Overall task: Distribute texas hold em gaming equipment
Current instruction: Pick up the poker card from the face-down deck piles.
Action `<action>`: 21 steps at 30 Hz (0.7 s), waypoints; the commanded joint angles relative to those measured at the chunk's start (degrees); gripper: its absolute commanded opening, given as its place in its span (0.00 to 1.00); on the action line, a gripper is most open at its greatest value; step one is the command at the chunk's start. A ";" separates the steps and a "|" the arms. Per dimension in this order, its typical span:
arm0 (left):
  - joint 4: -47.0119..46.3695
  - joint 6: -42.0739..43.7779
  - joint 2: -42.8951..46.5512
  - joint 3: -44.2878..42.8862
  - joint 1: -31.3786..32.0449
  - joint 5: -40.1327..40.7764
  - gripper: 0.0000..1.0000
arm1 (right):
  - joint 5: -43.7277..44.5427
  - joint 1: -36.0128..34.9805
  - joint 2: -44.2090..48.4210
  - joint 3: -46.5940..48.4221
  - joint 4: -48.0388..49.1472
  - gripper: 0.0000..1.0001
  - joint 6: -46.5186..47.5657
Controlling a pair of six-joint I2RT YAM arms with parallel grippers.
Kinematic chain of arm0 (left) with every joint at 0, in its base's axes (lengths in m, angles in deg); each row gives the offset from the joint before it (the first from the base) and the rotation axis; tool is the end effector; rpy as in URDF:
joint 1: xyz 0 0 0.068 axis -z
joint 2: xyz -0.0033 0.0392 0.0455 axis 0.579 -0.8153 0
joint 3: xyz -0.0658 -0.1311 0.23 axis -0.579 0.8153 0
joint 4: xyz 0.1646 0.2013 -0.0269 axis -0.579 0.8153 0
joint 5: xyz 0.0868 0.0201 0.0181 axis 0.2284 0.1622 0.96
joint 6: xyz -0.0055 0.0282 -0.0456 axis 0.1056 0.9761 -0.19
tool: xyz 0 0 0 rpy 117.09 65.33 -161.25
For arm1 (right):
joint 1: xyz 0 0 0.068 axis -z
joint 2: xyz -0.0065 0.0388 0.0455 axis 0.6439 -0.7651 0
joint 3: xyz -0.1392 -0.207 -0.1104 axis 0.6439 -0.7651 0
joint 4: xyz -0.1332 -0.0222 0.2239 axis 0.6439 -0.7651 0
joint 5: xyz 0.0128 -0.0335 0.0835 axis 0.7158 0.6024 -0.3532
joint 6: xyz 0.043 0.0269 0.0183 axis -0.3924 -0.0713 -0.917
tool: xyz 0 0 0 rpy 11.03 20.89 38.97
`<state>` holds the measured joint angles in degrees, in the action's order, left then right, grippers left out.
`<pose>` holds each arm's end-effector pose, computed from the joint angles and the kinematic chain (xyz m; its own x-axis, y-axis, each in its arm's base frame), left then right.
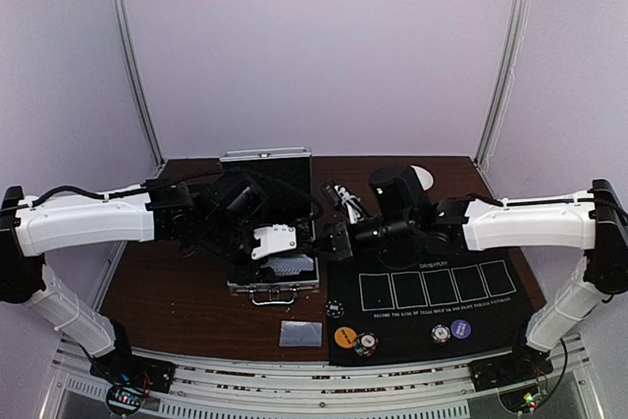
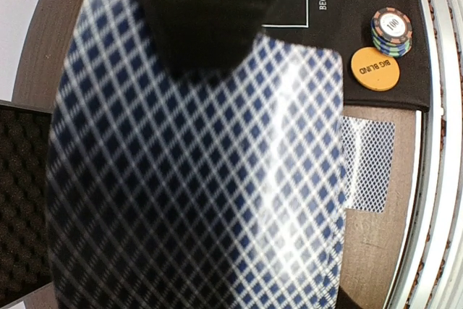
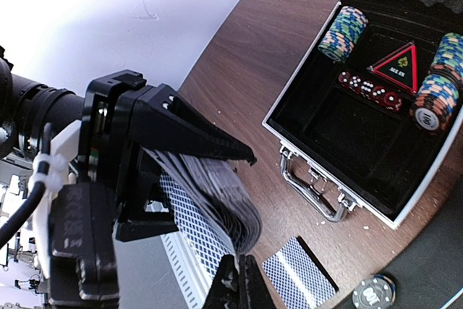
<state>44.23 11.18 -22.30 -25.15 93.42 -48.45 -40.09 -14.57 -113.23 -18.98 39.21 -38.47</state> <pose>0.1571 -0.2531 0.2684 -0.1060 0.8567 -0.5048 0.9582 0.2237 0.1784 0.1905 0.2981 0.2708 -0.7738 -0.1695 -0.6104 -0.6292 0.3176 0.7094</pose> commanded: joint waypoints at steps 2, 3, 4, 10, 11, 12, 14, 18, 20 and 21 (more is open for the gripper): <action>-1.54 -0.16 0.27 -0.21 -0.56 -0.03 0.52 | 3.17 0.63 5.41 1.94 -7.73 0.00 3.22; -1.71 -0.14 0.29 -0.21 -0.56 -0.24 0.52 | 3.14 0.67 5.60 1.83 -7.86 0.00 3.25; -1.97 -0.14 0.34 -0.21 -0.56 -0.44 0.52 | 2.80 0.66 5.52 1.71 -7.73 0.00 3.18; -2.48 -0.23 0.42 -0.29 -0.56 -0.78 0.52 | 1.46 0.72 4.97 2.54 -6.99 0.00 2.61; -2.48 -0.23 0.65 -0.11 -0.56 -0.72 0.52 | 2.07 0.96 5.39 2.91 -7.70 0.00 2.76; -2.48 -0.28 0.84 0.16 -0.56 -0.62 0.52 | 2.64 1.38 5.97 3.33 -8.67 0.00 2.85; -2.50 -0.44 1.16 0.63 -0.55 -0.43 0.52 | 4.08 2.36 7.66 3.65 -11.30 0.00 3.04; -2.79 -0.82 1.26 0.94 -0.73 -0.41 0.52 | 9.95 5.10 13.50 2.76 -20.85 0.00 2.91; -3.11 -0.93 1.13 1.09 -0.90 -0.49 0.52 | 12.64 7.36 17.57 1.51 -26.14 0.00 2.66; -3.28 -0.93 1.09 1.18 -0.95 -0.42 0.52 | 14.01 8.48 19.44 0.89 -28.88 0.00 2.37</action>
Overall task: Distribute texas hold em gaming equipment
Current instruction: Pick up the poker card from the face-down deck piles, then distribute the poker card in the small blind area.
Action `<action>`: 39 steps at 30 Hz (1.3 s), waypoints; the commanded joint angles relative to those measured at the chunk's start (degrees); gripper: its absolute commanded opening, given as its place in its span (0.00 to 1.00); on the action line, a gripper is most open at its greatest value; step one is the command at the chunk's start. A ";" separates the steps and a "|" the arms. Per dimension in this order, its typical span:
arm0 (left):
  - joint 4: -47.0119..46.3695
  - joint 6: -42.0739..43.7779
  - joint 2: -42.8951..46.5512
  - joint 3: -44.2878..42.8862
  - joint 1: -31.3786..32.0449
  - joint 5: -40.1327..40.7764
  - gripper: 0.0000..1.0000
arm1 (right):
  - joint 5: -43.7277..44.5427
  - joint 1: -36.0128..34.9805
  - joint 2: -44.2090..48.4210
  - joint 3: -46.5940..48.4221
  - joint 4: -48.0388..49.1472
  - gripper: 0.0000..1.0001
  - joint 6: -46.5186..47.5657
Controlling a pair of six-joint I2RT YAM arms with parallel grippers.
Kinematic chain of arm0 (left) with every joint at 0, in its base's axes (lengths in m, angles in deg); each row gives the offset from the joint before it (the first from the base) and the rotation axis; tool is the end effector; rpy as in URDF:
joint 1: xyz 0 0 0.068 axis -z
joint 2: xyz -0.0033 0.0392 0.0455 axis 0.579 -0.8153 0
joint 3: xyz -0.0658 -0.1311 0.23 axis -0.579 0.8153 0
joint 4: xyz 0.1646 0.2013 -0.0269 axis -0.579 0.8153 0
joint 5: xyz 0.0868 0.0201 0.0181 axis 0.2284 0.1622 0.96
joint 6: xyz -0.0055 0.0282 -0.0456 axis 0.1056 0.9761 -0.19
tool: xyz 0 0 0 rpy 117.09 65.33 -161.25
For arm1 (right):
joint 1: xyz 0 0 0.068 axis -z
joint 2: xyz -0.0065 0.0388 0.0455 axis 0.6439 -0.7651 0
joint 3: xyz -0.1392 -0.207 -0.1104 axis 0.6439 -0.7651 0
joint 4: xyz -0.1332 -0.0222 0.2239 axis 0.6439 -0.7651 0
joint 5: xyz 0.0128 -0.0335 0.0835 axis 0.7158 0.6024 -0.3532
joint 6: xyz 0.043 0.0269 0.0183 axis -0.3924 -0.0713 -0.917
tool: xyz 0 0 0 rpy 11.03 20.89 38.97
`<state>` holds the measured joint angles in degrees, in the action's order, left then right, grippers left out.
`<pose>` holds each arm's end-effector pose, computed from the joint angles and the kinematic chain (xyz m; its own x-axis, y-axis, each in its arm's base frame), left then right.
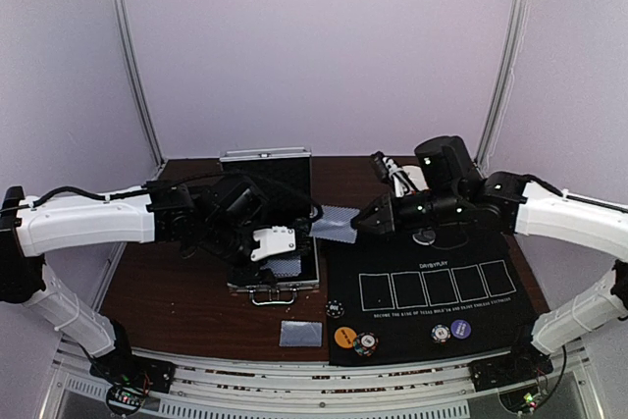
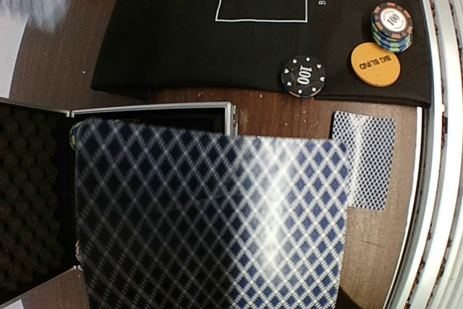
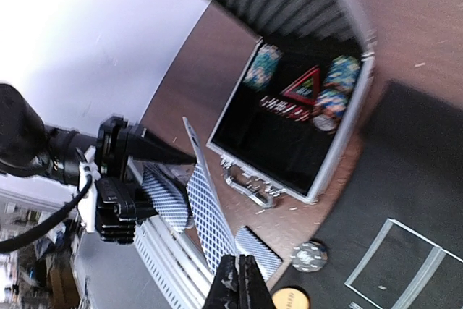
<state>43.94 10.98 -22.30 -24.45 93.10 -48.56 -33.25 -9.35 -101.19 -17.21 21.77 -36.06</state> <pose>0.1580 -0.2515 0.2649 -0.1159 0.8580 -0.5004 0.9577 0.2302 0.1729 0.1887 0.2407 0.3168 -0.7721 -0.0832 -0.6300 -0.5825 0.4889 0.6494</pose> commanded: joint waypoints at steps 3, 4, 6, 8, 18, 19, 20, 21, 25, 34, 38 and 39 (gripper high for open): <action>-3.38 -0.82 1.00 0.67 -0.80 -0.44 0.52 | 10.97 7.35 11.98 -1.81 -20.55 0.00 -0.22; -3.42 -0.87 1.08 0.68 -0.84 -0.47 0.52 | 11.66 8.97 12.85 -1.52 -23.96 0.00 0.36; -3.78 -0.99 1.25 0.84 -0.85 -0.56 0.52 | 13.58 11.80 13.38 -0.17 -29.54 0.00 2.82; -4.11 -1.00 1.50 1.06 -0.85 -0.82 0.52 | 15.25 14.11 12.74 2.06 -33.24 0.00 6.62; -4.64 -0.13 3.81 2.62 -0.91 -1.08 0.52 | 16.26 15.46 3.12 16.24 -49.64 0.00 37.57; -4.79 0.00 4.15 2.81 -0.93 -1.11 0.52 | 16.91 15.42 3.76 16.11 -49.85 0.00 40.72; -4.90 0.16 4.38 3.01 -0.89 -1.38 0.52 | 17.55 15.35 4.31 15.91 -50.07 0.00 43.80; -4.99 0.29 4.57 3.17 -0.89 -1.45 0.52 | 17.38 15.36 4.60 16.00 -50.72 0.00 48.07; -4.90 0.47 4.69 3.50 -0.94 -2.05 0.52 | 14.66 15.22 2.51 17.33 -57.77 0.00 63.64; -5.16 0.41 5.07 4.44 -0.94 -2.32 0.52 | 17.03 2.81 -1.81 10.70 -65.27 0.00 71.13; -5.09 0.41 4.55 4.20 -0.94 -2.16 0.52 | 17.95 -0.01 -1.47 10.26 -65.36 0.00 70.81; -5.09 0.36 4.44 4.07 -0.94 -2.18 0.52 | 20.14 -0.03 -1.08 9.82 -65.38 0.00 70.52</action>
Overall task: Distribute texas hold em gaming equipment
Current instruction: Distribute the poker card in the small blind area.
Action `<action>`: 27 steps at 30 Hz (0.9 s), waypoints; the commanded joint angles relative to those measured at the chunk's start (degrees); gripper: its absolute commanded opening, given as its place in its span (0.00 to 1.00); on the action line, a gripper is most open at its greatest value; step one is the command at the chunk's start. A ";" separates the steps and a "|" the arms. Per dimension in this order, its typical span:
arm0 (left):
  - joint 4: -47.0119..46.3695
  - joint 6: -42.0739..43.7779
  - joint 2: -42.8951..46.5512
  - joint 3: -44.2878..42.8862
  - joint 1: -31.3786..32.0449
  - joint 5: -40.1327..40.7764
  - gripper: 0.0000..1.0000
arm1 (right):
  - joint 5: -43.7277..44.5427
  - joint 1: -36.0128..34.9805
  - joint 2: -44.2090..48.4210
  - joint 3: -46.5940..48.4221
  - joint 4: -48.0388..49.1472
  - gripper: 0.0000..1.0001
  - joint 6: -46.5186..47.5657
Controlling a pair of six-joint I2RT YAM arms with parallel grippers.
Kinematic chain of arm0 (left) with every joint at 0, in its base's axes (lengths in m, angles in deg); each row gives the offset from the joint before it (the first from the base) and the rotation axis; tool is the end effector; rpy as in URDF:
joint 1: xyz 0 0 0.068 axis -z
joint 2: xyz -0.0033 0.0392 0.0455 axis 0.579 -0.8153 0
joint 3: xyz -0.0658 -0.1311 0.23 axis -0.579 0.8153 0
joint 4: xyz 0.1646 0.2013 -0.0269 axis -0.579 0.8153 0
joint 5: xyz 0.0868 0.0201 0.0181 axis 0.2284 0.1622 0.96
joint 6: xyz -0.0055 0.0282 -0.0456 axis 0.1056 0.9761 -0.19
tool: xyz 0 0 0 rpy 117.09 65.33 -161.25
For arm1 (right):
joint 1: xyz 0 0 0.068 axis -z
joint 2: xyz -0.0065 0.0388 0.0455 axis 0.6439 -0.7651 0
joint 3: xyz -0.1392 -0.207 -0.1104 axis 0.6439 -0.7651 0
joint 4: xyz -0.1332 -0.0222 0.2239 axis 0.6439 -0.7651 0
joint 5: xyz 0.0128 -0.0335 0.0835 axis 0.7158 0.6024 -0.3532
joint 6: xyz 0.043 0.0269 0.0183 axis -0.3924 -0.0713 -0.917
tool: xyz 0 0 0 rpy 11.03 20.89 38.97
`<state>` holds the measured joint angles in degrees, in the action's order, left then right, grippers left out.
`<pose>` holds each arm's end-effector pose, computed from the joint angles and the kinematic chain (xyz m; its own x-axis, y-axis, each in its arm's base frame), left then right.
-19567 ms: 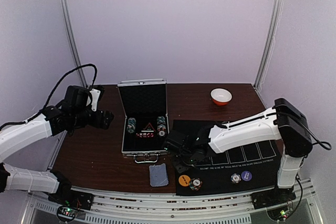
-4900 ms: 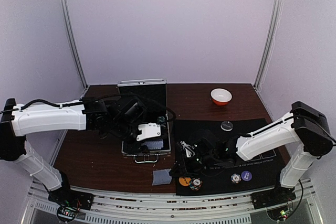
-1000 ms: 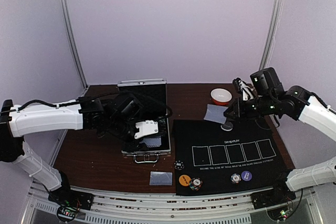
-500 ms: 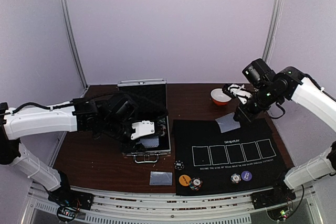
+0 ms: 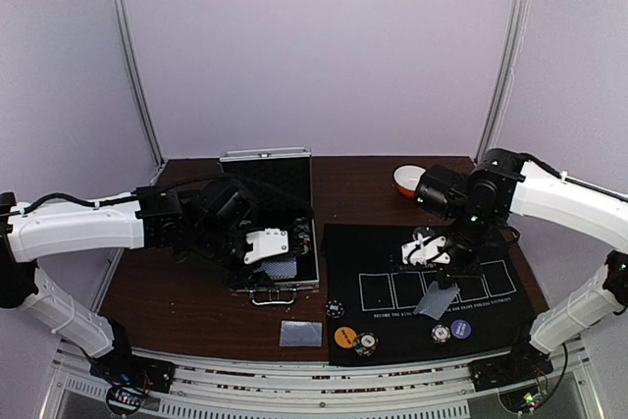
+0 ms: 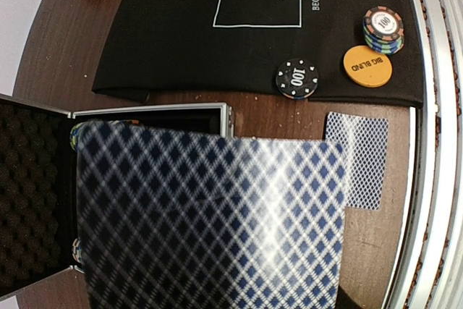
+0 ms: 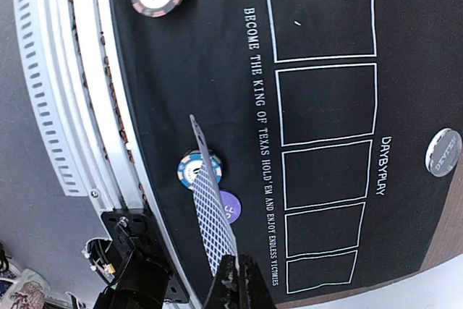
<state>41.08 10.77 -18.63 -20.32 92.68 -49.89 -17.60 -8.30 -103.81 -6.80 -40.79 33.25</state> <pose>0.1521 -0.2398 0.2628 -0.1117 0.8340 -0.5404 0.9575 0.2359 0.1662 0.1536 0.1786 0.2944 -0.1188 -0.9776 -0.1738 -0.9929 0.1188 0.0103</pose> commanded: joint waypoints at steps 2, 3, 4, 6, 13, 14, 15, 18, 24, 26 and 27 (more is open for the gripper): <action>-2.23 0.62 0.52 -0.16 -0.52 -0.77 0.52 | 10.03 -0.94 2.63 -2.19 -2.83 0.00 2.55; -2.23 0.58 0.42 -0.20 -0.47 -0.72 0.52 | 12.05 -0.93 2.97 -2.93 -2.83 0.00 3.67; -2.23 0.62 0.33 -0.20 -0.51 -0.65 0.52 | 13.96 -0.74 3.26 -3.51 -2.81 0.00 4.49; -2.23 0.67 0.23 -0.22 -0.54 -0.56 0.52 | 18.64 0.17 3.56 -4.13 -2.83 0.00 4.91; -2.31 1.03 -0.11 -0.63 -0.89 -0.27 0.52 | 22.49 10.88 7.59 -8.99 -2.89 0.00 4.34; -2.24 1.18 -0.20 -0.68 -1.00 -0.29 0.52 | 22.12 12.91 8.30 -11.07 -2.91 0.00 4.24; -2.21 1.30 -0.25 -0.72 -1.11 -0.24 0.52 | 21.55 14.72 8.93 -13.06 -2.91 0.00 4.13; -2.23 1.63 -0.30 -0.86 -1.37 -0.27 0.52 | 18.55 17.94 10.90 -18.06 -2.91 0.00 3.79; -2.24 1.77 -0.30 -0.73 -1.75 -0.93 0.52 | 12.40 20.74 15.28 -22.37 -2.69 0.00 2.17; -2.32 1.83 -0.30 -0.73 -1.84 -1.03 0.52 | 11.07 21.49 16.37 -23.02 -2.69 0.00 1.92; -2.32 1.83 -0.30 -0.81 -1.84 -1.12 0.52 | 10.09 22.35 16.85 -23.07 -2.66 0.00 1.73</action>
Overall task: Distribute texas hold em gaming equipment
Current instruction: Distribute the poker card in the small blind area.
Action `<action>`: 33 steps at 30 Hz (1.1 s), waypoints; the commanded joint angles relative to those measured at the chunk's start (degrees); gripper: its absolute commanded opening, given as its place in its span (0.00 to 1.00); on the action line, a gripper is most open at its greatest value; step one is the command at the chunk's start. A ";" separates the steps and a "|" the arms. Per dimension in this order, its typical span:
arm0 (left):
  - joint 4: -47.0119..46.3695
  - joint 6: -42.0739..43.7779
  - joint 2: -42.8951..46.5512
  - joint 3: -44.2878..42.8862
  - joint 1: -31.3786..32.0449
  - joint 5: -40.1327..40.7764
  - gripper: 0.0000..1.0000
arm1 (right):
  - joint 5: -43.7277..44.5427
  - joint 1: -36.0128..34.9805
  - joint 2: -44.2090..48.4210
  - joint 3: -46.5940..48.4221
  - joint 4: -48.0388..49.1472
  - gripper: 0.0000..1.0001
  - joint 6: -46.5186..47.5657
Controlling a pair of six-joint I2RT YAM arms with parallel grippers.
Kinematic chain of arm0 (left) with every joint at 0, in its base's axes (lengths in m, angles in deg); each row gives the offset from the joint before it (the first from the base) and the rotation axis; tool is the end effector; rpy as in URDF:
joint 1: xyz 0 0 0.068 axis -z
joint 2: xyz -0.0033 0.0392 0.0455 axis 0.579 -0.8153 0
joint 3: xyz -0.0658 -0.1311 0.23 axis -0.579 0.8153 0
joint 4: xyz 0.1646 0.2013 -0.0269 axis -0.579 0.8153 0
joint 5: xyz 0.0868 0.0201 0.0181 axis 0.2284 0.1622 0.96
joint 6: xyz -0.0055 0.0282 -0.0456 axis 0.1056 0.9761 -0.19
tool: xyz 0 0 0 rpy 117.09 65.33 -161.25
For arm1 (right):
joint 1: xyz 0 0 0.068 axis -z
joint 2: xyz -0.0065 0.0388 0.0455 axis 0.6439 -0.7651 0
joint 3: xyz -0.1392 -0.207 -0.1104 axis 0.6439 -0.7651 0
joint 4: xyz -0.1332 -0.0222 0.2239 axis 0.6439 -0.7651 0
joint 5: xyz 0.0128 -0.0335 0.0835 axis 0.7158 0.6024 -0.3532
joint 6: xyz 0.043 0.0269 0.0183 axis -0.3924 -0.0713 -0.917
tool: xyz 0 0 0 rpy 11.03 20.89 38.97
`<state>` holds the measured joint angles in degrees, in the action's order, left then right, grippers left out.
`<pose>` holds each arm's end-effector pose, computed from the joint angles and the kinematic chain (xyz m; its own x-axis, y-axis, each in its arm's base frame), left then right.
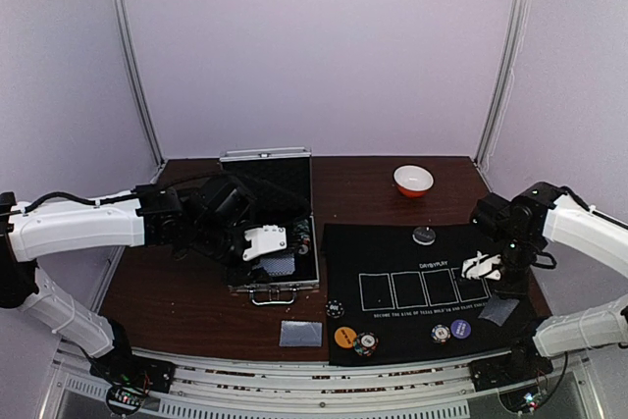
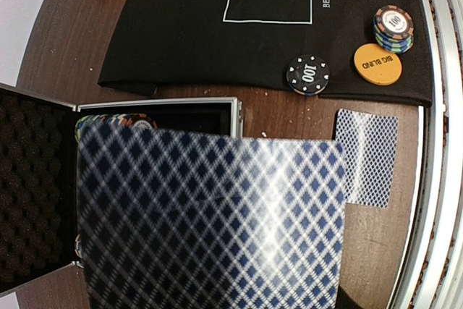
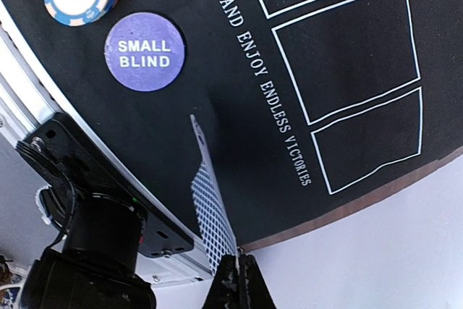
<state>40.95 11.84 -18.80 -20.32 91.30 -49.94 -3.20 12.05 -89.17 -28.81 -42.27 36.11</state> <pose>0.1582 -0.2366 0.2622 -0.1141 0.8359 -0.5369 0.9541 0.2428 0.1753 0.1406 0.0691 0.2401 -0.4210 -0.9016 0.0994 -0.9055 0.4113 -0.1042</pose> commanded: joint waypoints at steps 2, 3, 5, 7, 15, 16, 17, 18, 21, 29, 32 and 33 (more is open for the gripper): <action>-2.18 0.65 -0.25 -1.11 -0.53 -1.19 0.52 | -5.17 3.67 2.87 -1.52 -0.95 0.00 -1.98; -2.00 0.60 -0.29 -1.36 -0.55 -1.29 0.52 | -5.25 4.52 2.99 -1.90 -0.46 0.00 -2.30; -1.63 0.53 -0.42 -1.72 -0.55 -1.21 0.52 | -5.16 6.23 2.88 -2.62 1.00 0.00 -3.21; -1.49 0.47 -0.18 -1.87 -0.55 -1.16 0.52 | -6.43 8.39 2.83 -3.44 3.26 0.00 -3.84; -2.00 0.41 1.44 -0.75 -0.55 0.03 0.52 | -9.78 16.97 0.07 -5.99 7.92 0.00 -5.65; -2.38 0.56 1.60 -0.28 -0.55 -0.10 0.52 | -10.07 17.90 -0.66 -6.13 8.22 0.00 -5.82; -2.75 0.73 1.63 0.10 -0.55 -0.15 0.52 | -10.18 18.66 -1.44 -6.43 8.57 0.00 -6.11; -3.18 0.86 1.70 0.54 -0.55 -0.20 0.53 | -9.82 19.24 -2.40 -6.60 9.05 0.00 -6.56; -3.83 1.22 1.72 1.11 -0.55 -0.41 0.53 | -7.96 20.48 -4.40 -7.14 10.04 0.00 -8.46; -5.11 2.16 4.77 2.29 -0.71 -0.99 0.53 | -5.34 22.76 -6.47 -5.39 7.23 0.04 -9.96; -5.60 2.35 5.84 2.97 -0.81 -1.27 0.53 | -4.97 22.69 -7.58 -5.22 6.96 0.05 -9.92; -5.61 2.37 5.91 3.04 -0.89 -1.23 0.53 | -4.70 22.67 -7.87 -5.11 6.86 0.06 -10.15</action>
<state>39.03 13.08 -14.80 -18.29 91.06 -50.11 -9.89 34.39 -95.81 -35.26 -33.00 26.97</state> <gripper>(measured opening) 0.534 0.051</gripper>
